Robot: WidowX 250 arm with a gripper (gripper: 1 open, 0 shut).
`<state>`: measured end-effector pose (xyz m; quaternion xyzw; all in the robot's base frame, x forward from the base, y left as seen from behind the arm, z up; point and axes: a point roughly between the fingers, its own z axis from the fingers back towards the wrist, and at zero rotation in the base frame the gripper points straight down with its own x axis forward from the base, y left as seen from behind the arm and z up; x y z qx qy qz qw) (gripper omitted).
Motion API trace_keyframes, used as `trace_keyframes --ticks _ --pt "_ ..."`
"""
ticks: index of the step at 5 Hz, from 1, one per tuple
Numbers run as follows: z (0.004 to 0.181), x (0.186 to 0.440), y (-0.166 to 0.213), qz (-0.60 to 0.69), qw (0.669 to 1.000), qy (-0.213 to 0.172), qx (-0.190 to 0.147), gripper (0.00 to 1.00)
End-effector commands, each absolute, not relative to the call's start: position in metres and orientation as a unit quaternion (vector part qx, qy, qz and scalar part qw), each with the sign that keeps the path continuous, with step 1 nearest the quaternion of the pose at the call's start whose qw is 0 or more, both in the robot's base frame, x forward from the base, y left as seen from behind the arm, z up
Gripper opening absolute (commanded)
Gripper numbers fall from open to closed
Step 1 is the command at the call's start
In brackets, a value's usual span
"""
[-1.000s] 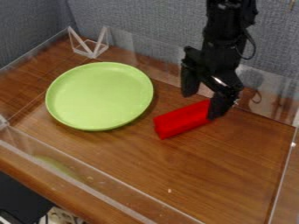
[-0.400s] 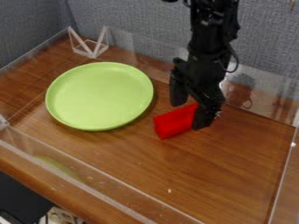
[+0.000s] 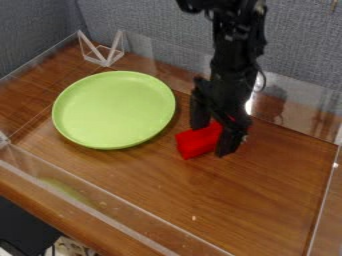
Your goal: Put the red object on the green plate
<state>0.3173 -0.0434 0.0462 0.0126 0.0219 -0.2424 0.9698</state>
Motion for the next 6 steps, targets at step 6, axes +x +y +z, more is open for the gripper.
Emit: trace_keyframes --ticks 6 --pt "0.106 0.308 0.063 -0.127 0.987 -0.064 0.069 0.00"
